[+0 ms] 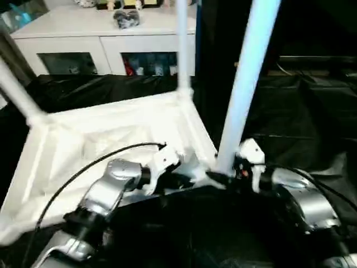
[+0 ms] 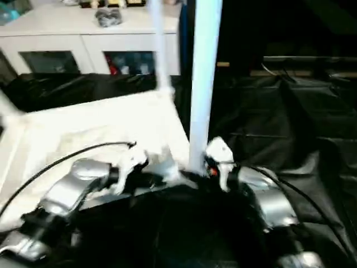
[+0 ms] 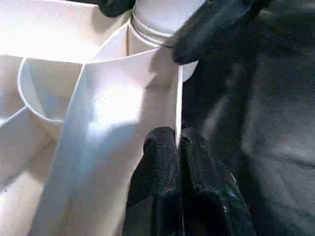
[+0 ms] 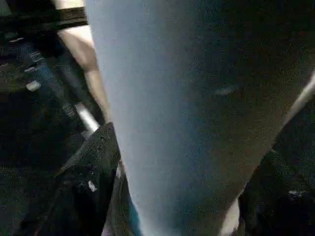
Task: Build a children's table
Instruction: Rotate leg to tighten
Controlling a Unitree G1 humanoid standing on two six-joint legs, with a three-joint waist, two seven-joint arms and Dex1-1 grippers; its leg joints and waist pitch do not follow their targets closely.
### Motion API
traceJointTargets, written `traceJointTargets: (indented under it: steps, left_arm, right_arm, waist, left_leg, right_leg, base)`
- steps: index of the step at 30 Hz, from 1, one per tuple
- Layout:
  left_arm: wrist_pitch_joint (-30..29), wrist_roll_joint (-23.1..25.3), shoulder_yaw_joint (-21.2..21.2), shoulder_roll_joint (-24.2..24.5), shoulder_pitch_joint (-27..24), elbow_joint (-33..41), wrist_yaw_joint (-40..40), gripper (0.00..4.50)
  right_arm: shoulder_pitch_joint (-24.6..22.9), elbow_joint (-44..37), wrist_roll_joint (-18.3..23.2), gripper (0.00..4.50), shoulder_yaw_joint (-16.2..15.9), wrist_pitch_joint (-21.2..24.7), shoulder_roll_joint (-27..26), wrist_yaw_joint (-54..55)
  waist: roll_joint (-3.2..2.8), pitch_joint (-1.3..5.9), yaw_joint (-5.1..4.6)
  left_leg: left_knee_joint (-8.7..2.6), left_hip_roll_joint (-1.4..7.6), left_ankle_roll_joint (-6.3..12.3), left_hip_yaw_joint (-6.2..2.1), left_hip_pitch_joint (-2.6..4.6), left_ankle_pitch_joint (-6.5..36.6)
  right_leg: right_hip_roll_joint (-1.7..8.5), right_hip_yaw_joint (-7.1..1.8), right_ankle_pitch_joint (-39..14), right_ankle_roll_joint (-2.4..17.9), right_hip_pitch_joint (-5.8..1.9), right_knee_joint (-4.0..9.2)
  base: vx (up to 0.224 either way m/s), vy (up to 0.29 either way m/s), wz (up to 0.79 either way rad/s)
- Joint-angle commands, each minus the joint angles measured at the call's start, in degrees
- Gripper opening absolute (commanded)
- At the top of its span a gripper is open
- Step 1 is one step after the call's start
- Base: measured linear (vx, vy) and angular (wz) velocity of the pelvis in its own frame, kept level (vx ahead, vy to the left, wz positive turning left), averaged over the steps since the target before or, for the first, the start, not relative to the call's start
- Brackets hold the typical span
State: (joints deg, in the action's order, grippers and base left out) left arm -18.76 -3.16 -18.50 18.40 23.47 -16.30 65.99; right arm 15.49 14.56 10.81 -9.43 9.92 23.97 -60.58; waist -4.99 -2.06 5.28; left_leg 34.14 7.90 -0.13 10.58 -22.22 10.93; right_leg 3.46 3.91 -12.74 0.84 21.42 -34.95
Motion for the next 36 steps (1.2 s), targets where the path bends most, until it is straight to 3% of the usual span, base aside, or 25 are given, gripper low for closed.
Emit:
traceJointTargets:
  steps: [1, 5, 11, 14, 17, 18, 19, 21, 22, 23, 25, 28, 30, 33, 36]
  left_arm:
    - [0.2, -2.8, -0.3, -0.8, 0.8, 3.1, 1.1, 0.0]
    - [0.1, -3.2, -0.5, 0.7, -0.2, 4.1, 2.5, 0.0]
    - [-0.2, -3.1, -0.5, 0.8, -0.3, 4.3, 2.9, 0.0]
    - [-0.8, -2.5, 0.1, -1.0, 0.6, 3.2, -0.2, 0.0]
    - [-1.2, -1.5, 0.7, -3.0, 1.8, 1.4, -4.2, 0.0]
    - [-1.4, -0.6, 1.4, -4.9, 3.0, -0.3, -7.7, 0.0]
    - [-1.5, -0.4, 1.5, -5.2, 3.2, -0.6, -8.5, 0.0]
    - [-2.1, 0.5, 2.2, -8.5, 5.2, -3.2, -13.4, 0.0]
    - [-2.3, 0.9, 2.3, -10.0, 6.0, -4.2, -15.4, 0.0]
    - [-2.4, 1.1, 2.4, -10.8, 6.4, -4.7, -16.5, 0.0]
    - [-2.4, 1.2, 2.4, -11.2, 6.6, -4.9, -17.0, 0.0]
    - [-2.5, 2.3, 1.9, -14.1, 7.5, -6.3, -20.5, 0.0]
    - [-2.1, 3.0, 1.3, -15.2, 7.7, -6.7, -21.2, 0.0]
    - [-1.6, 3.0, 0.8, -14.7, 7.2, -6.1, -19.9, 0.0]
    - [-0.6, 2.6, 0.2, -13.0, 6.4, -5.2, -17.6, 0.0]
  right_arm:
    - [-1.2, -2.0, 1.5, 2.99, -4.3, 1.8, -0.5, -4.7]
    - [-2.4, -4.6, 3.2, 2.66, -4.1, 4.3, 0.5, -6.6]
    - [-2.6, -5.8, 4.0, 2.55, -4.2, 5.5, 0.4, -7.0]
    - [-2.7, -5.2, 4.2, 2.54, -3.8, 6.1, -1.1, -5.5]
    - [-1.7, -2.3, 2.9, 2.54, -2.6, 5.8, -3.8, -0.3]
    - [0.0, 1.7, 0.7, 2.54, -1.1, 5.1, -6.6, 6.7]
    - [0.3, 2.6, 0.2, 2.54, -0.8, 5.0, -7.1, 8.1]
    - [3.0, 8.6, -2.3, 2.53, 1.4, 5.0, -10.7, 18.4]
    - [3.9, 10.5, -3.2, 2.53, 2.0, 5.0, -12.0, 22.2]
    - [4.4, 11.6, -3.7, 2.53, 2.4, 5.0, -12.8, 24.4]
    - [4.6, 12.0, -4.0, 2.53, 2.5, 5.0, -13.2, 25.1]
    - [6.8, 16.3, -6.4, 2.53, 3.5, 6.6, -17.0, 34.8]
    - [7.9, 19.3, -8.7, 2.53, 3.1, 4.2, -19.1, 38.3]
    - [7.9, 19.2, -7.4, 2.53, 3.9, 3.9, -19.7, 37.3]
    - [8.3, 18.7, -5.7, 3.22, 4.8, 4.0, -19.1, 36.2]
  waist:
    - [0.66, 2.7, 0.04]
    - [0.68, 2.75, 0.08]
    - [0.59, 2.66, 0.01]
    - [0.76, 2.75, 0.04]
    - [0.77, 2.57, -0.02]
    - [0.94, 2.45, -0.26]
    - [0.85, 2.22, -0.63]
    - [0.97, 2.28, -0.79]
    - [0.82, 2.03, -1.21]
    - [0.95, 2.25, -1.48]
    - [1.06, 2.42, -1.44]
    - [1.0, 2.45, -1.87]
    - [0.92, 2.45, -1.92]
    - [0.98, 2.55, -1.88]
    - [0.85, 2.56, -1.87]
  left_leg:
    - [-4.67, 6.6, 4.56, -2.94, 1.15, 13.1]
    - [-4.38, 6.36, 5.26, -2.81, 0.96, 11.5]
    - [-4.55, 6.38, 3.96, -2.93, 1.13, 13.0]
    - [-4.42, 6.34, 4.22, -2.89, 1.08, 11.8]
    - [-4.42, 6.24, 4.17, -2.86, 0.99, 12.1]
    - [-4.52, 6.12, 3.44, -2.93, 1.12, 13.5]
    - [-4.6, 5.94, 2.19, -2.84, 1.42, 15.0]
    - [-4.71, 5.86, 1.18, -3.13, 1.22, 15.4]
    - [-4.89, 5.88, 0.25, -3.04, 1.5, 16.6]
    - [-4.84, 5.76, -0.8, -3.27, 1.71, 17.5]
    - [-4.88, 5.91, -0.35, -3.31, 1.38, 16.2]
    - [-4.76, 5.68, 1.2, -3.01, 1.17, 14.1]
    - [-4.69, 5.7, 1.54, -3.03, 0.96, 13.6]
    - [-4.68, 5.82, 2.24, -2.99, 0.99, 13.4]
    - [-4.75, 5.88, 2.66, -2.98, 1.02, 13.3]
  right_leg:
    - [6.48, -3.7, -10.1, 12.2, -1.63, 4.62]
    - [6.55, -3.62, -6.8, 13.2, -1.73, 4.38]
    - [6.47, -3.62, -9.5, 12.9, -1.7, 4.65]
    - [6.58, -3.62, -7.2, 13.5, -1.77, 4.39]
    - [6.68, -3.65, -8.5, 13.5, -1.68, 4.6]
    - [6.73, -3.57, -11.3, 13.2, -1.71, 4.89]
    - [6.66, -3.62, -14.4, 13.1, -1.2, 5.25]
    - [6.76, -3.57, -17.3, 11.7, -1.72, 5.33]
    - [6.53, -3.66, -18.5, 11.4, -1.13, 5.62]
    - [6.73, -3.61, -19.3, 11.2, -1.29, 5.57]
    - [6.84, -3.72, -17.0, 11.0, -1.66, 5.42]
    - [6.66, -3.71, -13.9, 11.5, -1.5, 5.3]
    - [6.8, -3.7, -13.7, 11.5, -1.62, 5.28]
    - [6.78, -3.77, -12.7, 11.2, -1.72, 5.18]
    - [6.64, -3.71, -11.8, 11.4, -1.68, 5.11]
  base:
    - [0.0, 0.0, 0.0]
    - [0.0, 0.0, 0.0]
    - [0.0, 0.0, 0.0]
    - [0.0, 0.0, 0.0]
    - [0.0, 0.0, 0.0]
    - [0.0, 0.0, 0.0]
    - [0.0, 0.0, 0.0]
    - [0.0, 0.0, 0.0]
    - [0.0, 0.0, 0.0]
    - [0.0, 0.0, 0.0]
    - [0.0, 0.0, 0.0]
    - [0.0, 0.0, 0.0]
    - [0.0, 0.0, 0.0]
    - [0.0, 0.0, 0.0]
    - [0.0, 0.0, 0.0]
